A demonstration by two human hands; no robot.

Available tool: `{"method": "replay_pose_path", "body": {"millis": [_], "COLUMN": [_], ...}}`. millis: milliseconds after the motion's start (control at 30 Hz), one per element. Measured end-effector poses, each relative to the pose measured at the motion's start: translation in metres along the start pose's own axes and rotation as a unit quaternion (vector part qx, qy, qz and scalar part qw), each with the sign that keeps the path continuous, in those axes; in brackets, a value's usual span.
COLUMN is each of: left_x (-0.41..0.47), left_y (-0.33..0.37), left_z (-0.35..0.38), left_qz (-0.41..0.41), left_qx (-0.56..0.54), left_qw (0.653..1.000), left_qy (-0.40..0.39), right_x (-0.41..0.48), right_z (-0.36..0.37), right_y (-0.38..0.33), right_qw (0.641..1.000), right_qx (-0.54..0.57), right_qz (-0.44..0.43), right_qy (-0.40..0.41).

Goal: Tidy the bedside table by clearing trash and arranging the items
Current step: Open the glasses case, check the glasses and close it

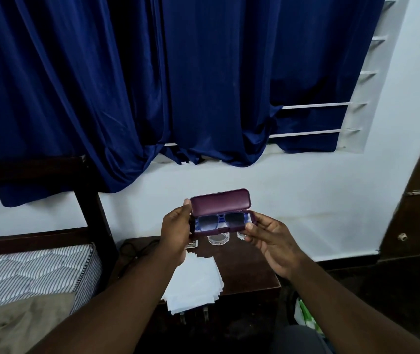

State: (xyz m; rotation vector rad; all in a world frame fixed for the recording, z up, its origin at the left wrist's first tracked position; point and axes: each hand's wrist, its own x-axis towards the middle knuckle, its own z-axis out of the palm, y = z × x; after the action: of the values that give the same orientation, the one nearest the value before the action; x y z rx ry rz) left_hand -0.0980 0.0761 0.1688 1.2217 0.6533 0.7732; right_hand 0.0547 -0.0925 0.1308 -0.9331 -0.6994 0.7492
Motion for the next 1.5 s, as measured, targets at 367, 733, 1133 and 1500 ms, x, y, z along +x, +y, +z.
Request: {"method": "replay_pose_path", "body": {"millis": [367,733,1133,1500], "left_x": [0.014,0.008,0.004,0.001], "left_y": [0.029,0.034,0.035,0.027], "left_z": [-0.010,-0.026,-0.039,-0.046], "left_qz": [-0.083,-0.051,-0.027,-0.014], "left_qx": [0.069,0.058,0.030,0.008], "left_qw": [0.994,0.990,0.985,0.987], "left_qy": [-0.031,-0.120,-0.166,-0.157], "right_x": [0.001,0.006,0.015,0.018], "right_z": [-0.005,-0.003,0.002,0.012], "right_y": [0.008,0.006,0.011,0.011], "right_qw": [1.000,1.000,0.997,0.996], "right_qx": [0.000,0.021,0.075,0.083], "right_qz": [-0.002,-0.006,0.000,0.002], "right_qy": [0.009,0.009,0.027,0.029]}}
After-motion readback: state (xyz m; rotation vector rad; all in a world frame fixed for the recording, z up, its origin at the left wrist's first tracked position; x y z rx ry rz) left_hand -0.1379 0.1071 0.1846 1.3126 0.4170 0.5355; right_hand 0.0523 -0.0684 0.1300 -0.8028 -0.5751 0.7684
